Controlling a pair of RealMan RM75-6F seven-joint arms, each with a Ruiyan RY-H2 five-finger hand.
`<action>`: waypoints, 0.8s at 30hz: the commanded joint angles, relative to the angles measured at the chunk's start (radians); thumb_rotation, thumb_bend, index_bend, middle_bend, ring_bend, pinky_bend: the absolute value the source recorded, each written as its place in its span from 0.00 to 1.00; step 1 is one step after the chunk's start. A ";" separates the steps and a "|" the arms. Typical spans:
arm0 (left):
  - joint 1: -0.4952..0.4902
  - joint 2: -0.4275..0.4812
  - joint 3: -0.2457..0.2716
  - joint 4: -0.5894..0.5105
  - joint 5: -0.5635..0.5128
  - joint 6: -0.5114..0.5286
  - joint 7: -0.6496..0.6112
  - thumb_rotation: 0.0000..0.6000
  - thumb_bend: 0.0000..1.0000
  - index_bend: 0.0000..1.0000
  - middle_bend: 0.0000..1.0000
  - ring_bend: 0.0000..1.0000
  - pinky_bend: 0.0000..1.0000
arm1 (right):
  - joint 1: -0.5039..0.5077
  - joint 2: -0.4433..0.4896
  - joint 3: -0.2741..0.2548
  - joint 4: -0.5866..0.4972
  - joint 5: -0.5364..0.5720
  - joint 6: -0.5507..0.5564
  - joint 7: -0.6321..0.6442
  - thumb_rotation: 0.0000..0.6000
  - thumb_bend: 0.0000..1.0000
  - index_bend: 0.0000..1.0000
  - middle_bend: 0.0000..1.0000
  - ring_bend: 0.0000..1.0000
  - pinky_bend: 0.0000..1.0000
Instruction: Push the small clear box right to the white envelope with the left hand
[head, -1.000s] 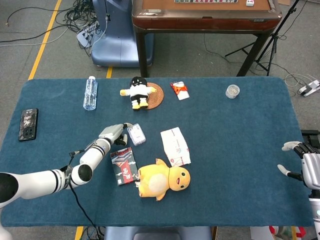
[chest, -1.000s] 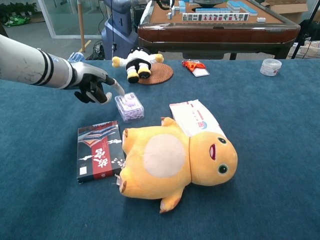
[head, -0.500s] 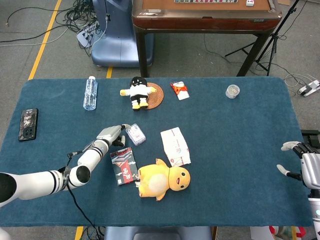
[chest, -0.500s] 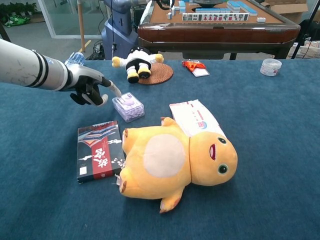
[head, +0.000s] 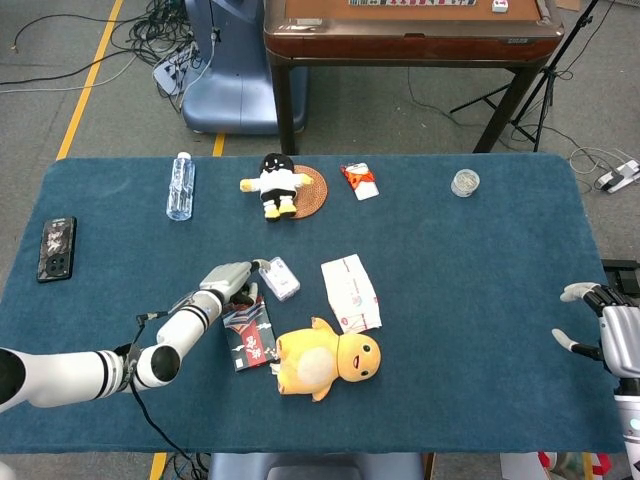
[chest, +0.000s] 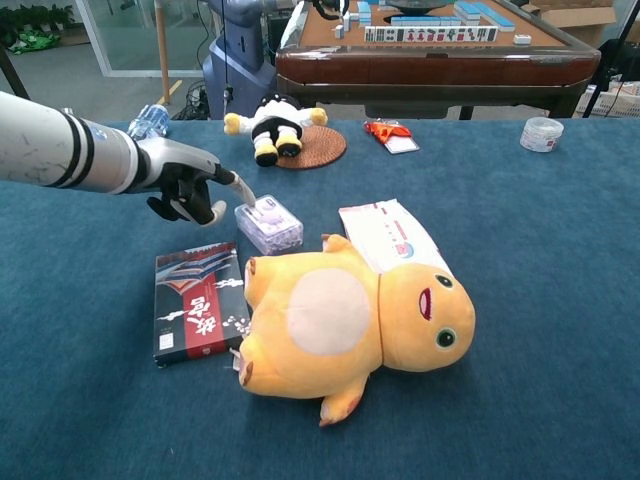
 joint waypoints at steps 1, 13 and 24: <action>0.004 0.006 -0.007 -0.024 0.019 0.012 -0.002 1.00 0.74 0.17 1.00 1.00 1.00 | -0.001 0.000 0.000 0.000 0.000 0.001 0.001 1.00 0.00 0.45 0.37 0.29 0.40; 0.015 0.018 -0.017 -0.108 0.075 0.052 -0.003 1.00 0.74 0.17 1.00 1.00 1.00 | -0.005 -0.005 -0.002 0.011 0.000 0.003 0.014 1.00 0.00 0.45 0.37 0.29 0.40; 0.027 0.006 -0.033 -0.032 0.047 0.067 -0.011 1.00 0.74 0.17 1.00 1.00 1.00 | -0.005 -0.005 -0.002 0.012 -0.002 0.004 0.015 1.00 0.00 0.45 0.37 0.29 0.40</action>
